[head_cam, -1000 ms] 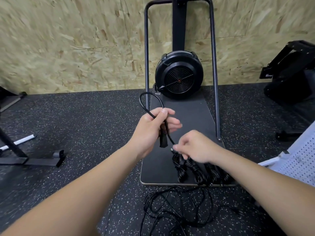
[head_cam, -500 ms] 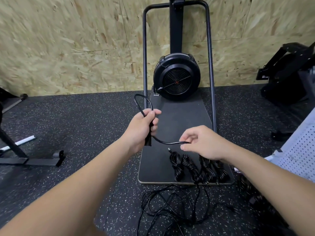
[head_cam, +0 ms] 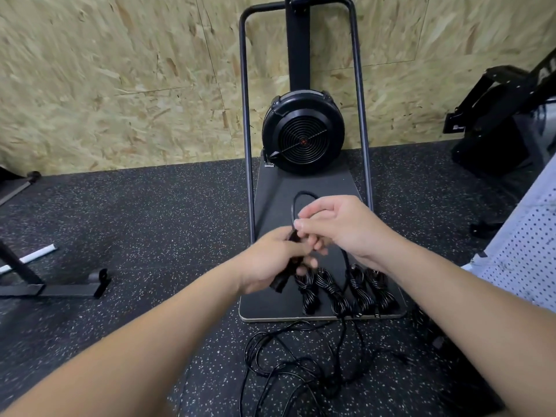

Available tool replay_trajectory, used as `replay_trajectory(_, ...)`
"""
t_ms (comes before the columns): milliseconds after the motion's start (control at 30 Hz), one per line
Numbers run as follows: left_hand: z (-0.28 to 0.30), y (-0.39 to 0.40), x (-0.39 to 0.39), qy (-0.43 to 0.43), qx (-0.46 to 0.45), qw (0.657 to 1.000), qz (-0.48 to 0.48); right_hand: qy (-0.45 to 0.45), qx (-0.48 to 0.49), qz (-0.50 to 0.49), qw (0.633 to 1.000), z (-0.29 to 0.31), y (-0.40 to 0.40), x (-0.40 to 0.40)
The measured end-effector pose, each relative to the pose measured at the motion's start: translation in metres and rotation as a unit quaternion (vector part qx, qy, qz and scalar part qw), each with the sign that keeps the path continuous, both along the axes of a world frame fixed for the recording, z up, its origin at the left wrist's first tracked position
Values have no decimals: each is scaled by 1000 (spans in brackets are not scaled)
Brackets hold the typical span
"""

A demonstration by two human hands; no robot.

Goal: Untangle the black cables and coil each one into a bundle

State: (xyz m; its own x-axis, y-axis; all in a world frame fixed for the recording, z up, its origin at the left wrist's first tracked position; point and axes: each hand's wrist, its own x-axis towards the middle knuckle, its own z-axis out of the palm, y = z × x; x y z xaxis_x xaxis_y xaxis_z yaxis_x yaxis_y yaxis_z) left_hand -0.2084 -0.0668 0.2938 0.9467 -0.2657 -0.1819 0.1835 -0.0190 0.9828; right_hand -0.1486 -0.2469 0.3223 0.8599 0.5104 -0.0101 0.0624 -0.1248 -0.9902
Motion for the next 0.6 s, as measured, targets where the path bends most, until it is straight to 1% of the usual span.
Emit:
replay_trajectory(67, 2, 8, 5, 4, -42, 997, 65, -26, -30, -2, 999, -2, -10, 4)
replay_trajectory(133, 2, 17, 7, 11, -66, 992, 107, -41, -92, 4, 995, -5, -19, 8)
replay_trajectory(233, -2, 24, 9, 3, -75, 991, 115, -33, -165, -9, 986, -19, -24, 10)
replay_trajectory(300, -2, 29, 14, -16, -86, 987, 137, -14, -179, -10, 984, -30, -23, 10)
replay_trajectory(367, 0, 32, 16, -26, -83, 986, 144, -18, -173, 3, 985, -37, -21, 7)
replay_trajectory(400, 2, 33, 17, -25, -73, 987, 138, -38, -172, 4, 984, -36, -20, 6)
replay_trajectory(467, 6, 33, 14, -6, -48, 993, 112, -85, -156, -7, 984, -29, -15, 4)
replay_trajectory(500, 8, 33, 13, 9, -47, 995, 89, -94, -133, -13, 987, -23, -14, 4)
replay_trajectory(600, 14, 31, 11, 56, -108, 992, 33, -89, -56, -36, 994, -2, -12, 3)
